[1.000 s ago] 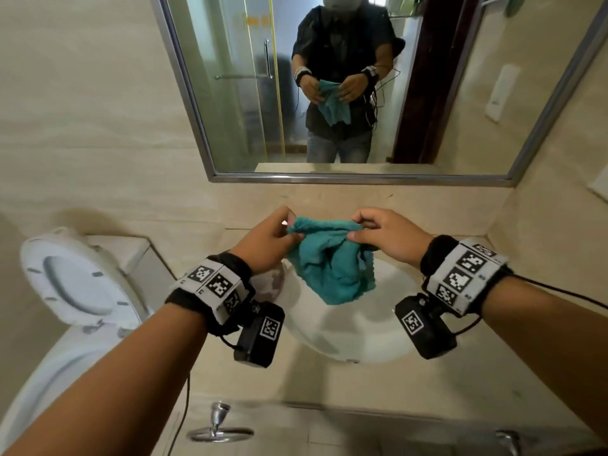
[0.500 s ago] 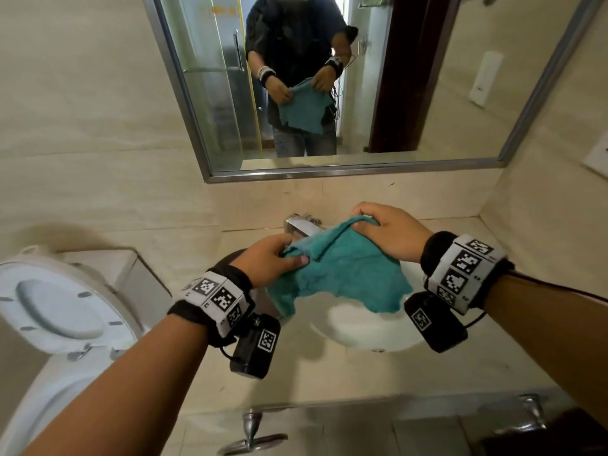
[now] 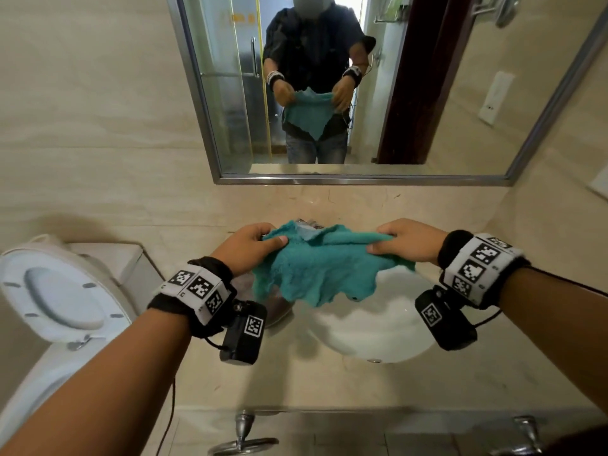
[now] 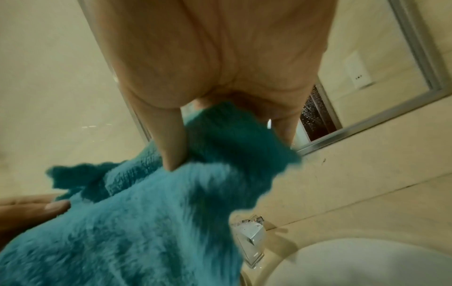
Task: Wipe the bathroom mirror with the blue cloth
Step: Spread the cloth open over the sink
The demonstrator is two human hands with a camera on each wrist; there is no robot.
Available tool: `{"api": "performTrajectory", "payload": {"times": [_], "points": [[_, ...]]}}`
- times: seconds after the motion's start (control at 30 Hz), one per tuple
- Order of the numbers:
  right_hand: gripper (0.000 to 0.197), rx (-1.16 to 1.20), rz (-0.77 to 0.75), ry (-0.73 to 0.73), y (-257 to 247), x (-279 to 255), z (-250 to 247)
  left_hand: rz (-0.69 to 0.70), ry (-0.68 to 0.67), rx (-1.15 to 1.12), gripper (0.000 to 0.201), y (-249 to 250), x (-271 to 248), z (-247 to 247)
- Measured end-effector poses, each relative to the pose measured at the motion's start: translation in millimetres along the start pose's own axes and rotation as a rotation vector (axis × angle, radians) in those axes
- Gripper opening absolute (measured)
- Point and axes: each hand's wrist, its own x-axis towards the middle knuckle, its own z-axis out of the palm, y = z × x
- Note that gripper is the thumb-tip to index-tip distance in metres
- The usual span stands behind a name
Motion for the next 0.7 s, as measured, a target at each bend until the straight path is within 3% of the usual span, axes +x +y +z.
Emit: {"api": "performTrajectory", "payload": {"times": [0.17,0.27,0.4,0.47,0.57,0.7], "points": [[0.035,0.43,0.038,0.156,5.7,3.6,-1.3,-0.009,0.115,-0.045,0.02,-4.0,-5.9,6.6],[0.054,0.628,0.009,0.089,3.9,-1.0,-1.7,-0.033,0.138,-0.047,0.023,-3.6,-7.1,8.2],[0.086,0.59,-0.06,-0.005,5.9,-2.2,0.1,-0.021,0.198,-0.013,0.031,-0.1,-8.6,7.6],[0.078,0.549,-0.066,0.041,7.3,0.5,0.6,-0.013,0.222,-0.03,0.033,2.3,-10.2,7.4],[0.047,0.449,-0.12,0.132,8.3,1.7,0.6,-0.031,0.258,-0.103,0.031,1.8,-11.0,7.8],[0.03,0.405,-0.128,0.152,8.5,1.7,0.5,-0.106,0.346,-0.065,0.028,-5.6,-9.8,7.3]]}}
